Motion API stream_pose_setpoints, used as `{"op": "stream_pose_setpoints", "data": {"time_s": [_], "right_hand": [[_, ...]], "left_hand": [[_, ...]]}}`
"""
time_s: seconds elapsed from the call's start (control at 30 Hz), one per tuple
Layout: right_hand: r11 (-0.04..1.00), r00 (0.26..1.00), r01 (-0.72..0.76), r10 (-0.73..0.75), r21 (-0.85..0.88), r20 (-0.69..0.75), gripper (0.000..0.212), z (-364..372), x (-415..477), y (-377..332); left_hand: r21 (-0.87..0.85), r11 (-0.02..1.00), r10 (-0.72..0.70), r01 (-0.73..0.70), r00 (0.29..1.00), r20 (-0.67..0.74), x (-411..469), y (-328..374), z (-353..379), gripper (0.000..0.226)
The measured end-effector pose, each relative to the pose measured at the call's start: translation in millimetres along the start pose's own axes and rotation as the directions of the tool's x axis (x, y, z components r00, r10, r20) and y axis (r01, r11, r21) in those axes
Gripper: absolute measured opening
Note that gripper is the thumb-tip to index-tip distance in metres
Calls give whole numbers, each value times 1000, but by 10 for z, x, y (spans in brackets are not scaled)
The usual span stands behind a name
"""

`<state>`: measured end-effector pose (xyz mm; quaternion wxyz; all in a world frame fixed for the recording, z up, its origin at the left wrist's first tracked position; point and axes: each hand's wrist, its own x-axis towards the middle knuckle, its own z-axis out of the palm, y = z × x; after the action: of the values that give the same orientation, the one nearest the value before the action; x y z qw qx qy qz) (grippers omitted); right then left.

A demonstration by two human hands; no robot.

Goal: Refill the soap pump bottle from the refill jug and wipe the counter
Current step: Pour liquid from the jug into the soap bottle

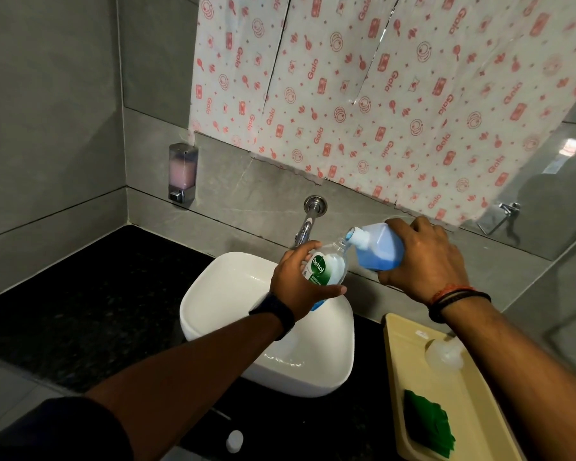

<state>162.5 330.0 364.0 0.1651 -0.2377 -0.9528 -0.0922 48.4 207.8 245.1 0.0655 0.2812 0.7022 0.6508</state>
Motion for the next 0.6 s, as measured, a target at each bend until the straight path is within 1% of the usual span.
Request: {"op": "stream_pose_setpoints", "data": {"time_s": [0.37, 0.6], "right_hand": [[1000, 1000, 11, -11, -13, -11, 82, -10, -11, 2], [1000, 1000, 20, -21, -19, -16, 82, -8, -25, 9]], "left_hand": [[-8, 1000, -6, 6, 1000, -2, -16, 14, -9, 84], [6, 1000, 15, -15, 1000, -7, -41, -1, -14, 83]]}}
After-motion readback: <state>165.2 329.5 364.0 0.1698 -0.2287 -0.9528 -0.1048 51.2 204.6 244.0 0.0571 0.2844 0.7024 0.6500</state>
